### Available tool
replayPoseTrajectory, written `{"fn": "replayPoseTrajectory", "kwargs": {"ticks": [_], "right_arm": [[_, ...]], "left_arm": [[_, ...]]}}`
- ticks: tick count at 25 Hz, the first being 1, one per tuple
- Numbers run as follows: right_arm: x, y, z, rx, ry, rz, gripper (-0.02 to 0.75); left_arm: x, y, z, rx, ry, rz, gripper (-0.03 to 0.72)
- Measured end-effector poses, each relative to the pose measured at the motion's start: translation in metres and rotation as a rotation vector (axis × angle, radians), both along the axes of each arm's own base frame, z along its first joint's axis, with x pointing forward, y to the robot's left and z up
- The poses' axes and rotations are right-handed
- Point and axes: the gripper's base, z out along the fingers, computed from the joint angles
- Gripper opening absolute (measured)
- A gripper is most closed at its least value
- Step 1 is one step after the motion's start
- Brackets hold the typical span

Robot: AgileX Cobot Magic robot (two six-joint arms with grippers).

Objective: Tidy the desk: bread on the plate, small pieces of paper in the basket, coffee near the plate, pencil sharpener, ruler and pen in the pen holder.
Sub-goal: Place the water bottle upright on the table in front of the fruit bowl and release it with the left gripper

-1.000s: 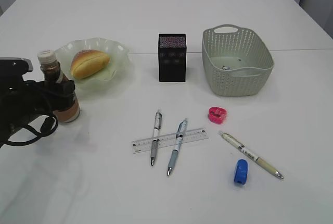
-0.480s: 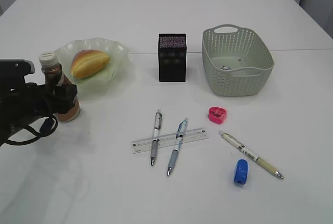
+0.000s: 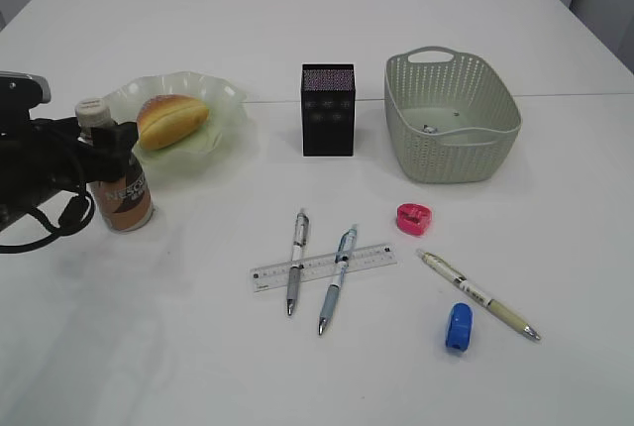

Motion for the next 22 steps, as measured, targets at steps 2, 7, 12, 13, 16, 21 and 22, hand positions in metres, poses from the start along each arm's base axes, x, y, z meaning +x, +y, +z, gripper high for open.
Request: {"fn": "replayPoseTrajectory", "kwargs": {"ticks": [2, 7, 12, 13, 16, 21, 22], "right_arm": [[0.000, 0.000, 0.000, 0.000, 0.000, 0.000, 0.414], [0.000, 0.000, 0.000, 0.000, 0.000, 0.000, 0.414], [0.000, 0.000, 0.000, 0.000, 0.000, 0.000, 0.414], [0.000, 0.000, 0.000, 0.000, 0.000, 0.000, 0.414], [0.000, 0.000, 0.000, -0.002, 0.000, -0.001, 0.414], [0.000, 0.000, 0.000, -0.004, -0.001, -0.002, 0.414], [0.000, 0.000, 0.000, -0.005, -0.001, -0.002, 0.414]], "left_arm": [[0.000, 0.000, 0.003, 0.014, -0.011, -0.004, 0.560], [-0.001, 0.000, 0.013, 0.044, -0.044, -0.011, 0.560], [-0.003, 0.001, 0.027, 0.043, -0.078, -0.011, 0.560], [-0.003, 0.001, 0.030, 0.043, -0.080, -0.010, 0.560], [-0.006, 0.001, 0.042, 0.051, -0.100, -0.012, 0.560], [-0.013, 0.003, 0.066, 0.069, -0.104, -0.013, 0.560], [-0.015, 0.003, 0.071, 0.070, -0.098, -0.010, 0.560]]}}
